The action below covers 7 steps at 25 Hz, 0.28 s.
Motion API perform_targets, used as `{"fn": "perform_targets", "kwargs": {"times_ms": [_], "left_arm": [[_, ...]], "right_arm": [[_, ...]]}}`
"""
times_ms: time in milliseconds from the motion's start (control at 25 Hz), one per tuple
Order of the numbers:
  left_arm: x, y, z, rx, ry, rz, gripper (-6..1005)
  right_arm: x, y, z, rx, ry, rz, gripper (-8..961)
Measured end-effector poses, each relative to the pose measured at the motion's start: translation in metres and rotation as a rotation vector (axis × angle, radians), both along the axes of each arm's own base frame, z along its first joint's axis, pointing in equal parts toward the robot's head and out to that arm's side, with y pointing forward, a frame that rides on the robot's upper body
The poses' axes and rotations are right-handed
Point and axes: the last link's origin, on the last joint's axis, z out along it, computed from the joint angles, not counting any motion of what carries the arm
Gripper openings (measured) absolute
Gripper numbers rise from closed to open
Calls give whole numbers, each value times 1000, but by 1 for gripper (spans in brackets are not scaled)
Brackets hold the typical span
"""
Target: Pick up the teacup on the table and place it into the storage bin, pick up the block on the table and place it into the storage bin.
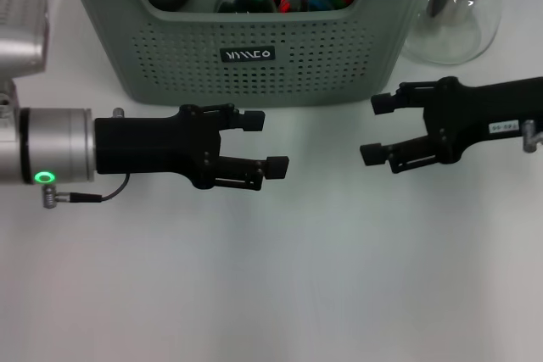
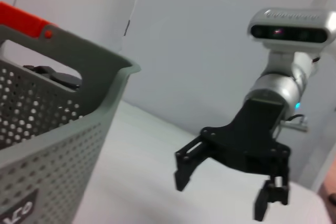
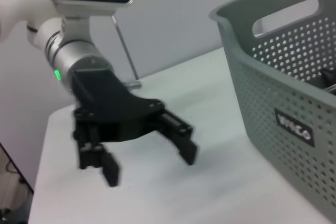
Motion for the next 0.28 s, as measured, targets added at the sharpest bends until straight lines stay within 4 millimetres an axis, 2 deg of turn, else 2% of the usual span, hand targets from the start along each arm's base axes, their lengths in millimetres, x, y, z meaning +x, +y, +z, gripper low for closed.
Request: {"fn": "perform_targets", "kwargs": {"times_ms": [280], "left_arm": [[-6,7,-11,50,48,12,908]], "right_arm": [[8,-2,-9,19,-31,4,947]]}}
